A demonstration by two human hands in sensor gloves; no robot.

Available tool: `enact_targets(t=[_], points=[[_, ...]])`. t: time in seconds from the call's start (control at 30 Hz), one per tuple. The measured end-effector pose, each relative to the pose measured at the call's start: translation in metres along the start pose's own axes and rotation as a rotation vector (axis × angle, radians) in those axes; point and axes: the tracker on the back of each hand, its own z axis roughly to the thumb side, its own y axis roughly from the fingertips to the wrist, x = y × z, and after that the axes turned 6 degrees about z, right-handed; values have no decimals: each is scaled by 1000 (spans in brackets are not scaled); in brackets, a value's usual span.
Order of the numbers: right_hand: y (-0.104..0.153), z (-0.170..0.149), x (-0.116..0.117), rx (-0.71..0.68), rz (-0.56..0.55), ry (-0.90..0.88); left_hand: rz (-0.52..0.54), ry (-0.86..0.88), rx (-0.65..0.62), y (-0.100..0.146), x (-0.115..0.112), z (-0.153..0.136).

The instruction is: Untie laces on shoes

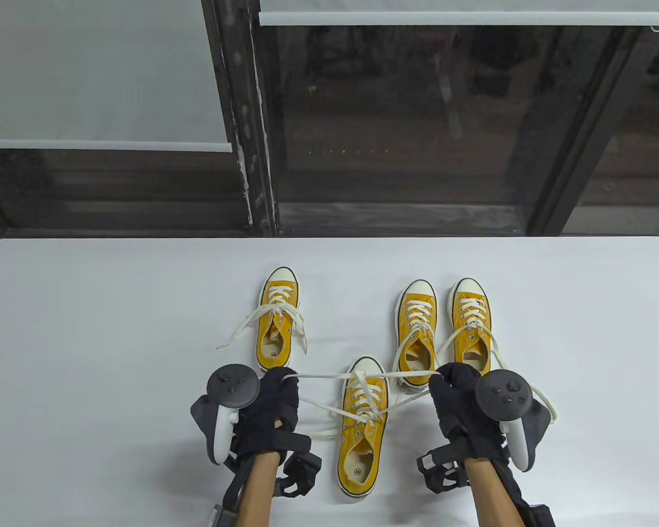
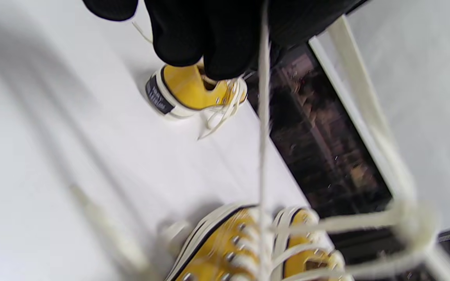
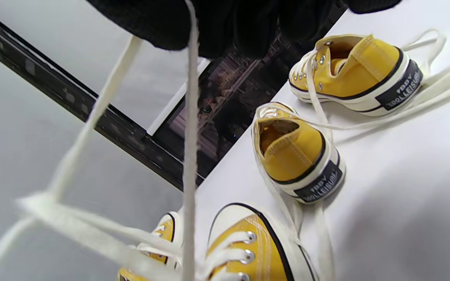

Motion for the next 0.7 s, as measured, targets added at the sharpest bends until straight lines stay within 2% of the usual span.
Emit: enact_targets(t=[0.17,0.3,0.43,0.6,0.7], points=[[6,2,-16,-37,-53,-61,55,80,11,2,24,-6],[12,4,-26,-39,-148,-51,85,145,33,3,38,-12],[15,4,-36,-29,-174,-86,138,107,76,2,47,-18],[14,-6,-50,64,-206,-87,171,0,178,-5,52,-31],[8,-19,-54,195,-121,62,187,-72,229,-7,55,-37]])
